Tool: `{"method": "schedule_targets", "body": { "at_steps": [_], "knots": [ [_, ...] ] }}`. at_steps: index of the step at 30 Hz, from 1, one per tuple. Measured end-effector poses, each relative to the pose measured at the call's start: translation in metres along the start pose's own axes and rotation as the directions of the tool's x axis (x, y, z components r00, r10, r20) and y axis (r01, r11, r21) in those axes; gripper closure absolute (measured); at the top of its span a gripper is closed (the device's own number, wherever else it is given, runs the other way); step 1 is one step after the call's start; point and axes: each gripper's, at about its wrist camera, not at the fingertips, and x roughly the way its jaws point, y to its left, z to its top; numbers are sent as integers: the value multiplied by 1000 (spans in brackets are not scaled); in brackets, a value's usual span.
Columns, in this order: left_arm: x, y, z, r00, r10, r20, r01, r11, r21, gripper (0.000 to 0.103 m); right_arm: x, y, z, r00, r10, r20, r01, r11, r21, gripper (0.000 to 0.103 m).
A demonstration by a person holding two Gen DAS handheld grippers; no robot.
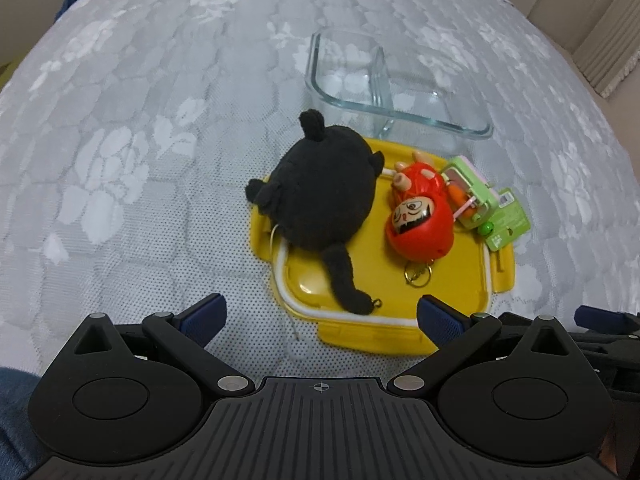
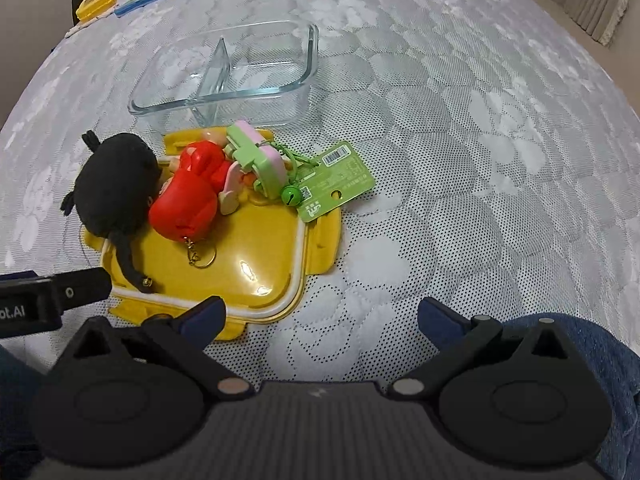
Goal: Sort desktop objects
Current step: 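Move the left gripper down onto the black plush toy on the yellow lid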
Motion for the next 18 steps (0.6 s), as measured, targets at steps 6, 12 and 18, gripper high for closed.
{"method": "schedule_targets", "body": {
  "at_steps": [6,12,18],
  "knots": [
    [19,14,13,1000,21,22,-22,1000,14,0,6,-4,4,1000,-4,14,4,1000,12,0],
    [34,15,24,999,33,35,-34,999,32,0,10,-11,9,993,2,120,2,999,-38,0],
    [46,5,38,997,47,63,-52,995,85,0,16,-16,17,988,84,130,-78,996,-50,0]
  ]
}}
